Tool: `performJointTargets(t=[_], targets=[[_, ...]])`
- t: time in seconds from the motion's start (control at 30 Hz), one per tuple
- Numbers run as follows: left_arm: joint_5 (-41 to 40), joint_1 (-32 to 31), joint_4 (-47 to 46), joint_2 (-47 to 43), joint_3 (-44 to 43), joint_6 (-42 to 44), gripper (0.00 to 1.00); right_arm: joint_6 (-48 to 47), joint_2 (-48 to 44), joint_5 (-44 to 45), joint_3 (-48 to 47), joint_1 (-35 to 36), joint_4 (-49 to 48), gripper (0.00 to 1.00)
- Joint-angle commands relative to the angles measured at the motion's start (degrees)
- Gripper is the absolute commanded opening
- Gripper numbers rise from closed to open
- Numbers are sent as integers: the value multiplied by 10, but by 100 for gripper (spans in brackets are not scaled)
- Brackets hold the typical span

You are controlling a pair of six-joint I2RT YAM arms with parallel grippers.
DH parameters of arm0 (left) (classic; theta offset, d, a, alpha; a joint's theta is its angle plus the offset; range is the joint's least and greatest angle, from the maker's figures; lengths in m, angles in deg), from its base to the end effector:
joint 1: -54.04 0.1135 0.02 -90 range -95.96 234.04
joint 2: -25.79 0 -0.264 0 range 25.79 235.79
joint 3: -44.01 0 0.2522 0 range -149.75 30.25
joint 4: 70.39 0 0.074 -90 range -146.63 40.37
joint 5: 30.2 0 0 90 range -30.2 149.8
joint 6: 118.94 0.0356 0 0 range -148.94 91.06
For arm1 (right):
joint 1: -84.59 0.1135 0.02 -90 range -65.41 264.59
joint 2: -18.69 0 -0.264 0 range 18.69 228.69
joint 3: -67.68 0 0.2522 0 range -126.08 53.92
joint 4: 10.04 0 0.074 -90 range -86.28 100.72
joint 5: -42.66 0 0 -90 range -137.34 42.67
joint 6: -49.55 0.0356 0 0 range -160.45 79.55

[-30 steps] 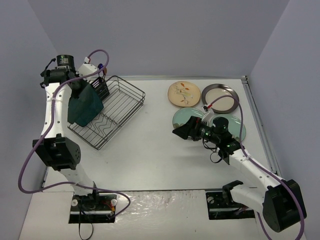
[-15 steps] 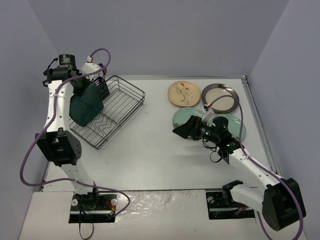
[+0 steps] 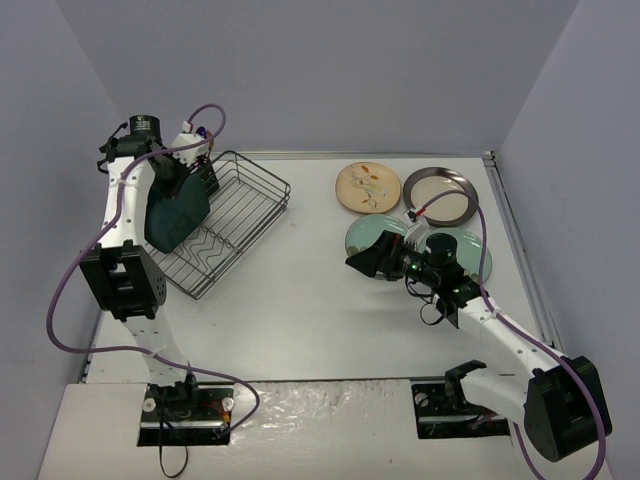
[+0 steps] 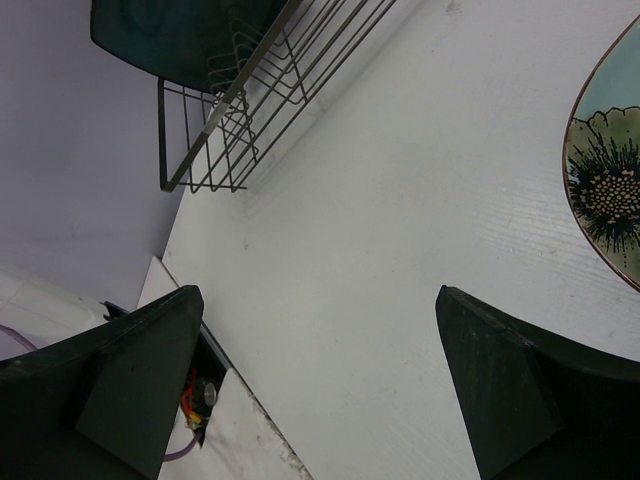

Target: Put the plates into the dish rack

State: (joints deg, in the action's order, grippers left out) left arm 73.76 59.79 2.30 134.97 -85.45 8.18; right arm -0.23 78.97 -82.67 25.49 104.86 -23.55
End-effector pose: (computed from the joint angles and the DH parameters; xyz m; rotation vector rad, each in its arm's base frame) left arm 0.4083 0.0325 0.3642 0.7594 2.3275 0.0255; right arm 0.2101 0.0995 0.2562 -0.2017 1.7964 1.2835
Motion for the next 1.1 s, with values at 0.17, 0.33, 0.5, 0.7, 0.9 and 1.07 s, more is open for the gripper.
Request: performJointTargets(t=[0.17, 0.33, 0.5, 0.7, 0.9, 1.07], targets=[[19, 6, -20, -3, -33, -15, 0, -10, -9, 11, 6, -3, -45, 100], [12, 6, -4, 6, -31, -22, 0, -11, -10, 12, 10, -4, -43, 99], [-11, 5, -8, -3, -13, -37, 6, -17, -21, 18, 9, -5, -31, 99], [-35, 6, -31, -19, 7, -51, 37, -20, -34, 29, 14, -8, -18, 99], [-42, 5, -67, -52, 46, -72, 55, -22, -57, 42, 18, -9, -5, 99], [-43, 3, -100, -86, 55, -104, 76, -25, -84, 75, 22, -12, 23, 99]])
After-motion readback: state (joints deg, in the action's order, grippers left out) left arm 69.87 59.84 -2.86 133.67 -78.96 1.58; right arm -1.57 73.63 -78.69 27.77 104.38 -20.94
